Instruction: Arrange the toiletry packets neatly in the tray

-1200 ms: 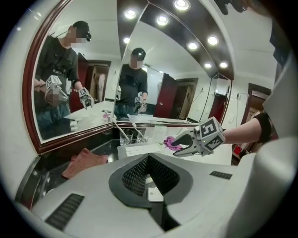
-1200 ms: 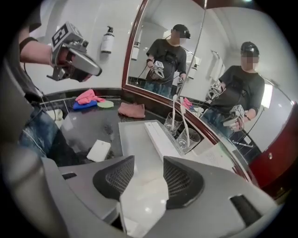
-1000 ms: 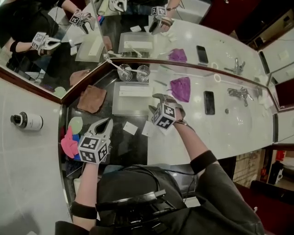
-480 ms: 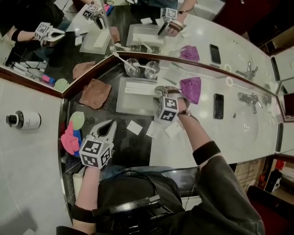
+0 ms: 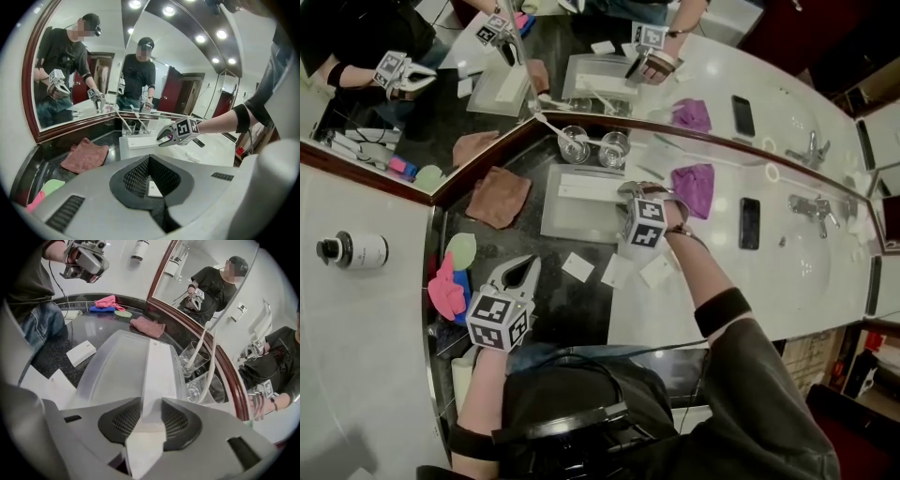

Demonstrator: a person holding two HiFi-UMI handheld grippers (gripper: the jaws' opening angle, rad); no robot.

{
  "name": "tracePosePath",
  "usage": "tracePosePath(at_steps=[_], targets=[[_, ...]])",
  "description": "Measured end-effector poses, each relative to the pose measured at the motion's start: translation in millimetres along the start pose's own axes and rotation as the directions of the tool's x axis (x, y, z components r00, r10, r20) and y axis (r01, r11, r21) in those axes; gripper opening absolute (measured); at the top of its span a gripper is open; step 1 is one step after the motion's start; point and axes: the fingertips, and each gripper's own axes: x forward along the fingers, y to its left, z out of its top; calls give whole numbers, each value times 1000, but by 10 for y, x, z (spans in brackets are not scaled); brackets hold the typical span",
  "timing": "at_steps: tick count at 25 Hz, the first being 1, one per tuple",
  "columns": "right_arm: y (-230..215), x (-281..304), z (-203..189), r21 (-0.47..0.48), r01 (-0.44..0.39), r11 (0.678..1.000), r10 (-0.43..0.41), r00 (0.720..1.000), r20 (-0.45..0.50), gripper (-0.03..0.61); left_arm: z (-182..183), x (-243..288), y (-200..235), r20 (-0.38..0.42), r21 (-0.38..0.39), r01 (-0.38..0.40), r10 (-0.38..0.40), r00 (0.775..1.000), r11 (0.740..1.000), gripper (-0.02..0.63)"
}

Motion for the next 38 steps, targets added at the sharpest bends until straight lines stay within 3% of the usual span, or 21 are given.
tracePosePath(at_steps=[10, 16, 30, 38], targets=[[-30, -34, 33, -68, 44, 997, -45, 999, -13, 120, -56, 22, 10, -13, -9, -4, 4, 1000, 1000, 2], [1, -38, 39, -56, 69, 996, -70, 997, -17, 86, -75, 19, 10, -14, -13, -4, 3, 1000, 1000, 2], [22, -340, 175, 34, 113, 993, -114, 993, 26, 64, -112, -64, -55, -1, -19, -3, 3, 1000, 1000, 2], [224, -819, 403, 138, 132, 982, -145, 986, 86, 61, -133, -131, -69, 31, -3, -23, 23, 999, 1000, 2]])
